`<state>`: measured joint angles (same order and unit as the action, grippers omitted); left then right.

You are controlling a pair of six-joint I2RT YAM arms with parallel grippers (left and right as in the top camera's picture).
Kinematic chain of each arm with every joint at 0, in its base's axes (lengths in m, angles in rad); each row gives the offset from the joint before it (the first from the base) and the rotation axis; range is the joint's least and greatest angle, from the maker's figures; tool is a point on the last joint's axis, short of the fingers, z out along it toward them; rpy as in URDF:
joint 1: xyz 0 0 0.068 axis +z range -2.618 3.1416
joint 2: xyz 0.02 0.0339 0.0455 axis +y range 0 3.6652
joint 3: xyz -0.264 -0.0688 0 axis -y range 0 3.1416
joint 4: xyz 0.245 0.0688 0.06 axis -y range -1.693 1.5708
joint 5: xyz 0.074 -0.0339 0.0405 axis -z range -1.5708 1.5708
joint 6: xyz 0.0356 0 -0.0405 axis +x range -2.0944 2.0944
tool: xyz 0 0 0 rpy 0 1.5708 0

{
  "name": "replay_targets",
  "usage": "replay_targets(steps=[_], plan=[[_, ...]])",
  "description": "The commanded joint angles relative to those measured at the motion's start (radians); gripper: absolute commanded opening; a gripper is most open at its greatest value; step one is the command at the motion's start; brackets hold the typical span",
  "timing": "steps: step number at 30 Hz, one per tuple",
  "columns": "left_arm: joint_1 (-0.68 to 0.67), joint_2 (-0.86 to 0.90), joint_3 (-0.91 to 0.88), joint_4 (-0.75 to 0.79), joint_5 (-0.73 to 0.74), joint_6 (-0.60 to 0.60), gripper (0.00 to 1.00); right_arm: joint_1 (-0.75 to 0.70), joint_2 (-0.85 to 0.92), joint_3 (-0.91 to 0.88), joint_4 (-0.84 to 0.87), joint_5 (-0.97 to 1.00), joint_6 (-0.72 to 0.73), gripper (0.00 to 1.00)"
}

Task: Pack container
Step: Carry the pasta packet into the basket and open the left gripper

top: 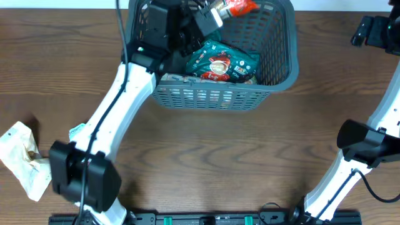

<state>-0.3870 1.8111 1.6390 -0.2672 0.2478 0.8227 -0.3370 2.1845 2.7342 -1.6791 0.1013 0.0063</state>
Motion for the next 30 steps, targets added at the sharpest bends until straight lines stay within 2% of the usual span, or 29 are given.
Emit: replay_targets(steps=[1, 3, 8, 9, 11, 12, 16, 21, 27, 30], plan=[[0.003, 0.001, 0.048, 0.005, 0.007, 0.026, 0.06, -0.004, 0.011, -0.001, -0.001, -0.016, -0.014, 0.99], [0.003, 0.02, 0.048, -0.022, 0.007, 0.026, 0.11, -0.004, 0.011, -0.001, -0.001, -0.025, -0.014, 0.99], [0.004, 0.054, 0.048, -0.091, 0.006, 0.026, 0.37, -0.004, 0.011, -0.001, -0.001, -0.027, -0.014, 0.99], [0.004, 0.057, 0.048, -0.109, 0.006, 0.026, 0.47, -0.004, 0.011, -0.001, -0.001, -0.027, -0.014, 0.99], [0.004, 0.058, 0.048, -0.128, 0.006, 0.026, 0.76, -0.004, 0.011, -0.001, -0.001, -0.027, -0.014, 0.99], [0.004, 0.056, 0.048, -0.133, 0.006, 0.026, 0.82, -0.004, 0.011, -0.001, -0.001, -0.027, -0.014, 0.99], [0.004, 0.033, 0.048, -0.13, 0.002, 0.025, 0.87, -0.004, 0.011, -0.001, -0.001, -0.031, -0.014, 0.99], [0.004, -0.044, 0.056, -0.105, -0.074, 0.026, 0.91, -0.004, 0.011, -0.001, -0.001, -0.031, -0.014, 0.99], [0.009, -0.174, 0.091, -0.06, -0.272, 0.021, 0.95, -0.004, 0.011, -0.001, -0.001, -0.045, -0.014, 0.99], [0.032, -0.238, 0.099, -0.093, -0.414, -0.071, 0.99, -0.004, 0.011, -0.001, 0.0, -0.053, -0.015, 0.99]])
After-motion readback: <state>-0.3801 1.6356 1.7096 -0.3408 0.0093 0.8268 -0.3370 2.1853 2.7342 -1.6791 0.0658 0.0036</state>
